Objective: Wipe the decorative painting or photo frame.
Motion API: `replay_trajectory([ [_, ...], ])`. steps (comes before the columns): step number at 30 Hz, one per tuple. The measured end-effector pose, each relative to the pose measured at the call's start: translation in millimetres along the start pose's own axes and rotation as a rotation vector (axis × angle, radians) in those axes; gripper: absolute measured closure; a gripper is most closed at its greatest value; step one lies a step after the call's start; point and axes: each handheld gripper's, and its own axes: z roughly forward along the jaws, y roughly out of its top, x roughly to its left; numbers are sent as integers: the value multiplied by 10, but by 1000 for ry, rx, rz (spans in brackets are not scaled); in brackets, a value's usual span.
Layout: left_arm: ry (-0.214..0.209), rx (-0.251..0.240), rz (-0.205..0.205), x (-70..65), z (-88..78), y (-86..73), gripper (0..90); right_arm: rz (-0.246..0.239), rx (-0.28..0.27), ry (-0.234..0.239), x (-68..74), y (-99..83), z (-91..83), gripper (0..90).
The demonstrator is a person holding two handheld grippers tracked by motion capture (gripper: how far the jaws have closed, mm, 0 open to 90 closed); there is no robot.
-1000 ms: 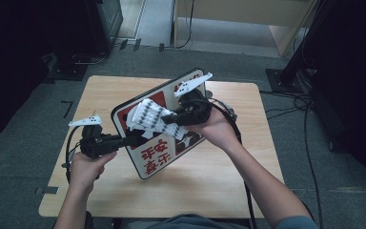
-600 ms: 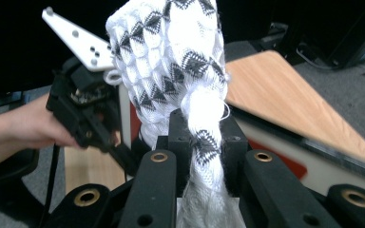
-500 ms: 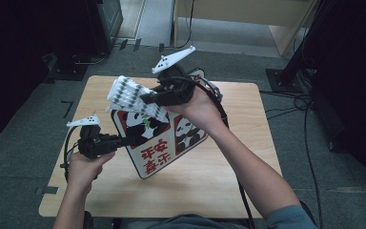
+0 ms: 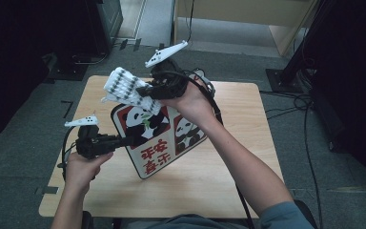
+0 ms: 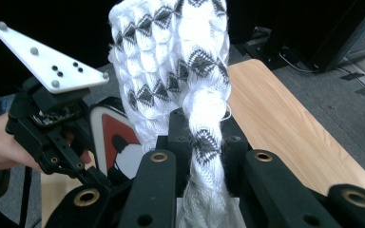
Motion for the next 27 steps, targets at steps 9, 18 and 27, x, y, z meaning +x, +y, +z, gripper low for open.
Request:
replay_trajectory([
  [9, -4, -6, -5, 21, -5, -7, 747, -29, 34, -29, 49, -117, 31, 810],
  [18, -13, -10, -11, 31, -6, -11, 746, -52, 44, -36, 112, -227, 51, 809],
  [27, -14, -11, -12, 35, -8, -13, 746, -41, 53, -16, 126, -344, 115, 808],
])
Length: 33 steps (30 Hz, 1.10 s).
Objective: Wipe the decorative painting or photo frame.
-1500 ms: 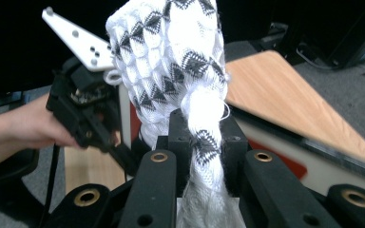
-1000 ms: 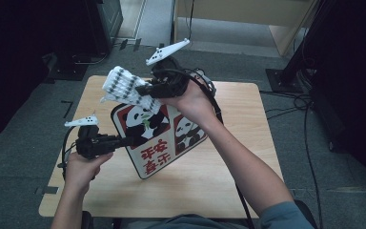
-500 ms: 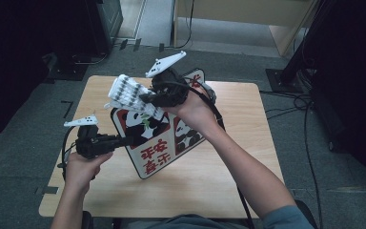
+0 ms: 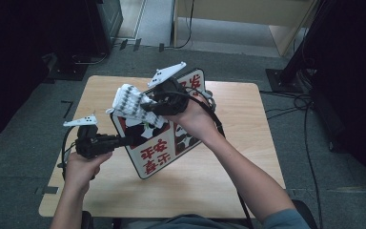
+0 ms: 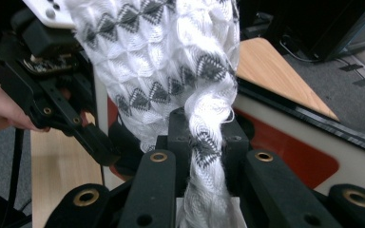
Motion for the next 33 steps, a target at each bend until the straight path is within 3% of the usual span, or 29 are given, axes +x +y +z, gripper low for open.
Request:
replay_trajectory([
  [33, -2, -1, 0, 11, -5, -4, 747, 56, 52, 48, 39, -424, 245, 806],
])
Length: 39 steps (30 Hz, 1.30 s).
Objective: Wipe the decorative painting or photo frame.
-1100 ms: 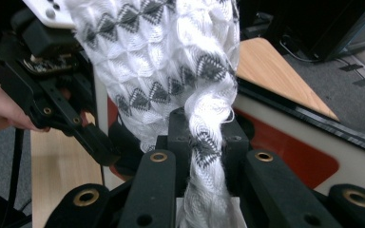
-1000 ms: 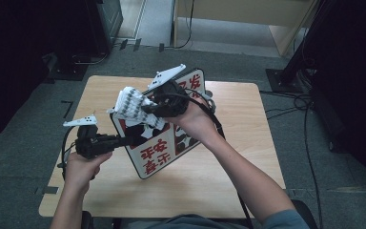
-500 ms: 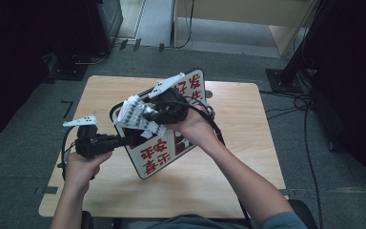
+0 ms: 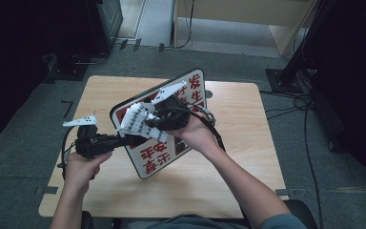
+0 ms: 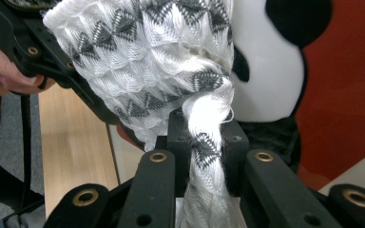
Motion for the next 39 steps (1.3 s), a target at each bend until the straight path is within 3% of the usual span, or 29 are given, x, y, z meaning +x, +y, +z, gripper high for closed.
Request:
replay_trajectory([
  [22, 1, 1, 3, -1, 0, 1, 748, 39, 24, 27, 25, -231, 144, 806],
  [39, -1, 1, 6, -5, 4, 2, 746, 64, 9, 37, 47, -442, 238, 801],
])
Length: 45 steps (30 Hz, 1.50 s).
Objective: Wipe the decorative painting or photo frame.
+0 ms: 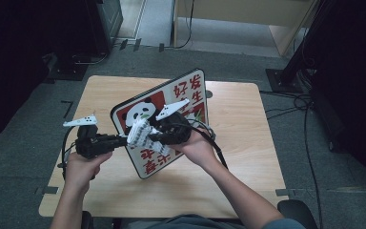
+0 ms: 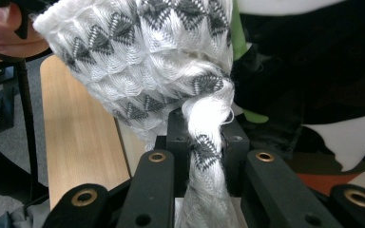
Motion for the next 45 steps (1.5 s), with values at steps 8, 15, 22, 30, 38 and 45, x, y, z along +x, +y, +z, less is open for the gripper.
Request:
replay_trajectory([
  [8, 1, -2, -1, -3, 3, 0, 746, 15, -3, 5, -4, -99, 47, 803],
  [15, 0, -1, 0, -2, 3, 2, 746, 34, -5, 14, -10, -166, 80, 803],
  [22, 1, -1, 1, -4, 4, 2, 746, 34, 17, 16, 4, -229, 133, 803],
  [30, -2, -1, -1, 1, 4, 3, 745, 35, 47, 12, 12, -295, 184, 804],
  [38, -1, -1, -3, 1, 3, 3, 744, 45, 54, 22, 10, -377, 241, 805],
  [45, 0, -1, -2, 0, 3, 4, 744, 59, 69, 22, 11, -475, 298, 804],
])
